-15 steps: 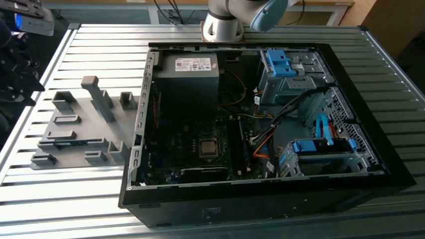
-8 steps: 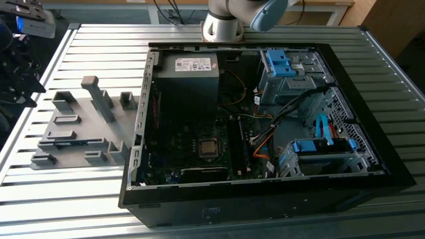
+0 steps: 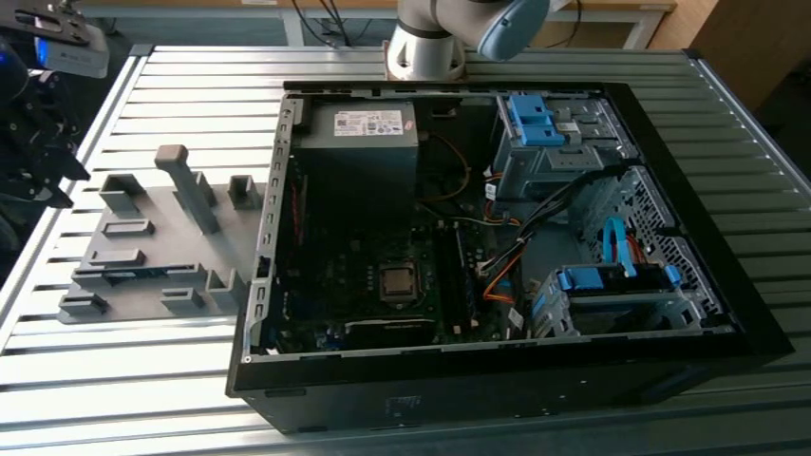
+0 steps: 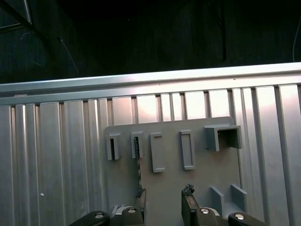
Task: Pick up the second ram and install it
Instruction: 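Pick up the second ram and move it above second insertion slot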
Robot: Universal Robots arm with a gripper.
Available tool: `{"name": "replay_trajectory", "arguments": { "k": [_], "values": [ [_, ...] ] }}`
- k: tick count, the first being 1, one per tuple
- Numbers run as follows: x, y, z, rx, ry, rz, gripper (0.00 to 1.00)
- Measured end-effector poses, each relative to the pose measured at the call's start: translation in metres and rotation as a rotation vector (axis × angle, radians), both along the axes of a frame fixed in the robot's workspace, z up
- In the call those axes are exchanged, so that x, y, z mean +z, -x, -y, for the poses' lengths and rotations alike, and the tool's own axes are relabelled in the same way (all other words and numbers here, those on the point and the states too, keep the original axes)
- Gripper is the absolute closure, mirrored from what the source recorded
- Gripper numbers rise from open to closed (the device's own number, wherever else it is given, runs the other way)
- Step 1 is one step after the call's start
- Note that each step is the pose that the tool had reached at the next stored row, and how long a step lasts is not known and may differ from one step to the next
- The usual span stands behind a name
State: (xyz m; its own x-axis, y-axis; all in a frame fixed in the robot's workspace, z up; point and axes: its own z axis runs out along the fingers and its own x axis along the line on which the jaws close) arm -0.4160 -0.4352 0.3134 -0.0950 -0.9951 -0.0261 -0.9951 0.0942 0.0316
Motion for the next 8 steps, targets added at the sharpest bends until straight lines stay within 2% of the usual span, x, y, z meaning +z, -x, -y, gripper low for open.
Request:
{"name": "replay_trajectory", "arguments": {
  "k": [8],
  "values": [
    [-0.0038,0.0,0.0002,0.0,0.0,0.0,0.57]
  ]
}}
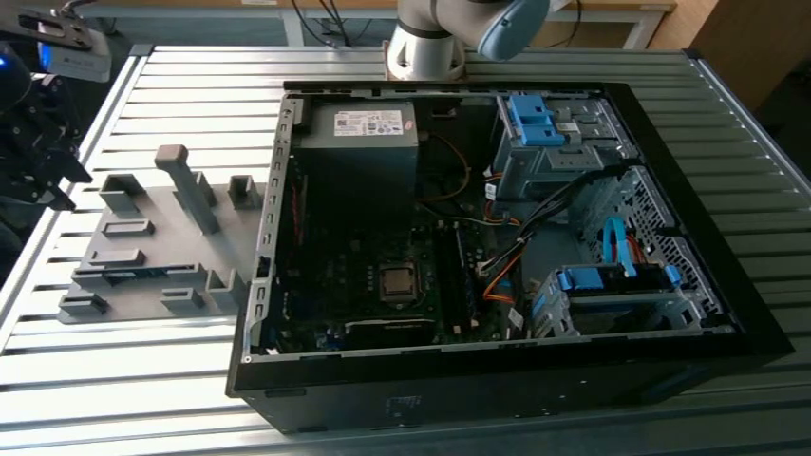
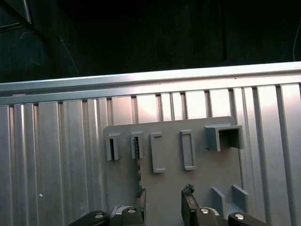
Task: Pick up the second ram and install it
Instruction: 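Pick up the second ram and move it above second insertion slot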
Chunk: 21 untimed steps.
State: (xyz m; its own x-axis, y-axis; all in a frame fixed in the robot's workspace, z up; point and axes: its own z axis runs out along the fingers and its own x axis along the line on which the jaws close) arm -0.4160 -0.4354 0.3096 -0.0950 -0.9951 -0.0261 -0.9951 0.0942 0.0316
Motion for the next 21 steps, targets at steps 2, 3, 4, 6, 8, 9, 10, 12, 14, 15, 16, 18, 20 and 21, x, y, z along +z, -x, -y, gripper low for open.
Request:
{"name": "replay_trajectory", "arguments": {
  "k": [2,3,4,6,8,9,10,12,14,15,16,18,20,21],
  "values": [
    [-0.0009,0.0,0.0,0.0,0.0,0.0,0.57],
    [-0.0014,0.0,0.0,0.0,0.0,0.0,0.57],
    [-0.0018,0.0,0.0,0.0,0.0,0.0,0.57],
    [-0.0026,0.0,0.0001,0.0,0.0001,-0.0001,0.57],
    [-0.0034,0.0,0.0001,0.0,0.0,0.0,0.57],
    [-0.0038,0.0,0.0001,0.0,0.0,0.0,0.57],
    [-0.0042,0.0,0.0001,0.0,0.0,0.0001,0.57],
    [-0.005,0.0,0.0002,0.0,0.0,0.0001,0.57],
    [-0.0058,0.0,0.0002,0.0,0.0,0.0,0.57],
    [-0.0062,0.0,0.0003,0.0,0.0,0.0,0.57],
    [-0.0066,0.0,0.0003,0.0,0.0,0.0,0.57],
    [-0.0075,0.0,0.0003,0.0,-0.0001,0.0001,0.57],
    [-0.0087,0.0,0.001,0.0,0.0,0.0,0.59],
    [-0.0096,0.0,0.0014,0.0,0.0001,-0.0002,0.59]
  ]
}}
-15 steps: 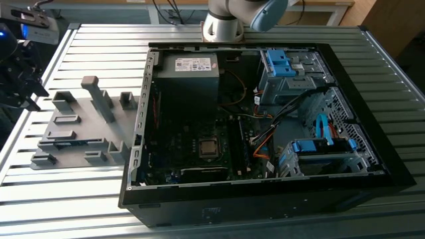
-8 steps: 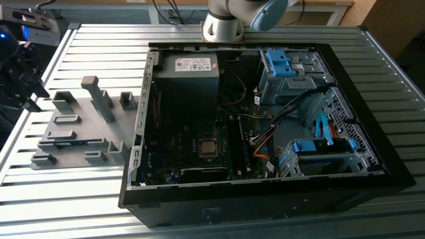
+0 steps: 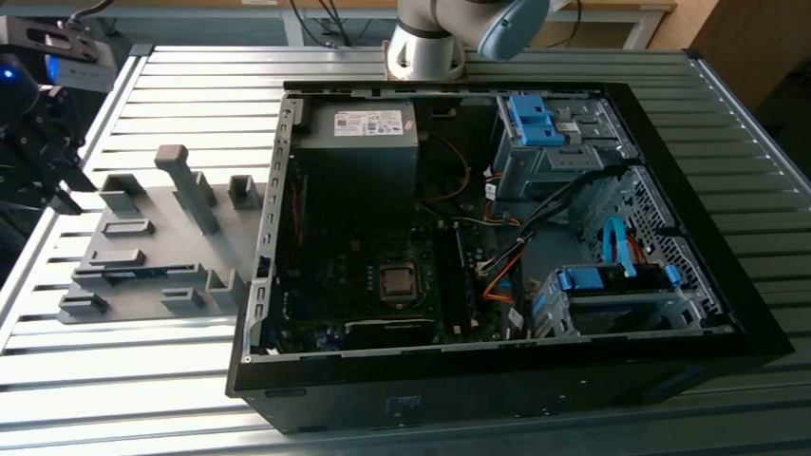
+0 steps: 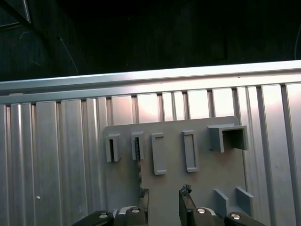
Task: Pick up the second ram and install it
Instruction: 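Pick up the second ram and move it above second insertion slot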
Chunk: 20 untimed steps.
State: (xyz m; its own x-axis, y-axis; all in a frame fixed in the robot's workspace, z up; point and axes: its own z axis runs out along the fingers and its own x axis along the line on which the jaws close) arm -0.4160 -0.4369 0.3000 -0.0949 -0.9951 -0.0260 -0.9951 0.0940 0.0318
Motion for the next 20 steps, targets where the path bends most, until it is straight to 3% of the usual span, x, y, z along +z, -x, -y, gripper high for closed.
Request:
{"name": "replay_trajectory", "arguments": {
  "k": [1,2,8,12,20],
  "values": [
    [-0.0015,0.0,0.0005,0.0,-0.0002,0.0003,0.59],
    [-0.0028,0.0,0.0011,0.0,-0.0002,0.0003,0.65],
    [-0.0108,0.0,0.0034,0.0,-0.0001,0.0008,0.65],
    [-0.0142,0.0,0.004,0.0,0.0,0.0099,0.65],
    [-0.0149,0.0,0.0041,0.0,0.0,0.0122,0.65]
  ]
}}
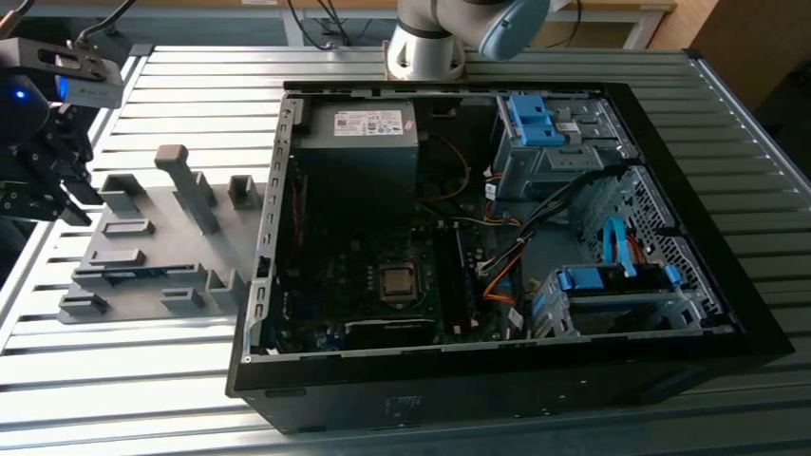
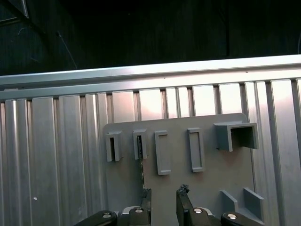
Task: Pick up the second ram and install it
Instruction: 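Pick up the second ram and move it above second insertion slot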
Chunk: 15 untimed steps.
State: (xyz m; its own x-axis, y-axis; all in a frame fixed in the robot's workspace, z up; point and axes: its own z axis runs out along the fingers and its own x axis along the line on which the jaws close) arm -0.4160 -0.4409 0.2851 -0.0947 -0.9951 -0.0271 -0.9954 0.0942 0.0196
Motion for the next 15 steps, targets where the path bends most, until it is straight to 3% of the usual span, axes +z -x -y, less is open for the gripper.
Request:
{"name": "replay_trajectory", "arguments": {
  "k": [6,10,15],
  "values": [
    [-0.0001,0.0,0.0,0.0,0.0,0.0026,0.65],
    [-0.0008,0.0,0.0001,0.002,0.0,0.0169,0.65],
    [-0.0037,-0.0001,0.0,0.024,-0.0001,0.0189,0.65]
  ]
}}
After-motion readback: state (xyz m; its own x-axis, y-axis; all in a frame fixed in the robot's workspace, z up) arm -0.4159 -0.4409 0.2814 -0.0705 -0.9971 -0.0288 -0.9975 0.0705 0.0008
